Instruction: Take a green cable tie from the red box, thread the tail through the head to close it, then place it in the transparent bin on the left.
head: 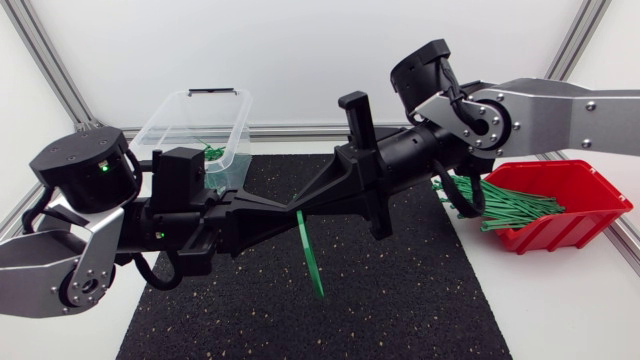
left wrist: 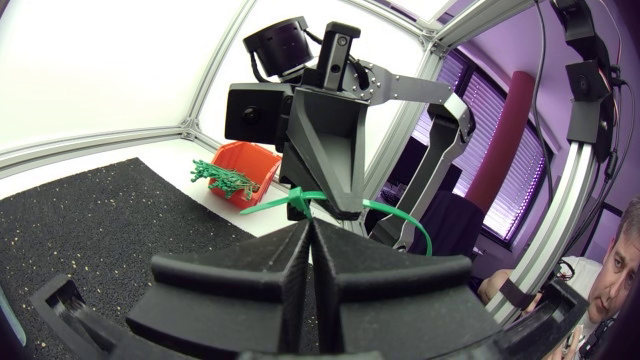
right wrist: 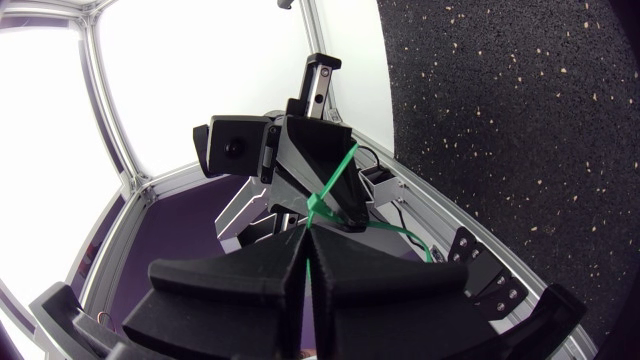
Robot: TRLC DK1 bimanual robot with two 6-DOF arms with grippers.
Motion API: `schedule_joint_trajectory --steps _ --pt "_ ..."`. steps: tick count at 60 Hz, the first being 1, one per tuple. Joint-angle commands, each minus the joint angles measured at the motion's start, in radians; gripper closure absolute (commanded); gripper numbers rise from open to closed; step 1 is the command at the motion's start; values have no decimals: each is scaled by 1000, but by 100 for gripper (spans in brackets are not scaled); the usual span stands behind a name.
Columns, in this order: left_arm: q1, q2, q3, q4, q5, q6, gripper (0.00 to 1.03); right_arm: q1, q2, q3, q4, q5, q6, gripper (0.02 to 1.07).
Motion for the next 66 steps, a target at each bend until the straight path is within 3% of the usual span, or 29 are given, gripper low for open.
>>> schedule_joint_trajectory --steps 1,41,46,66 --pt "-12 -29 -17 17 22 17 100 -20 12 4 -2 18 20 101" --pt "-13 -120 -25 13 0 5 100 -20 67 11 -15 26 22 101" --pt "-15 -122 -23 13 -3 5 100 -15 69 10 -14 26 22 93" --pt "-10 -43 -14 16 -7 42 100 2 15 -2 -5 26 17 81"
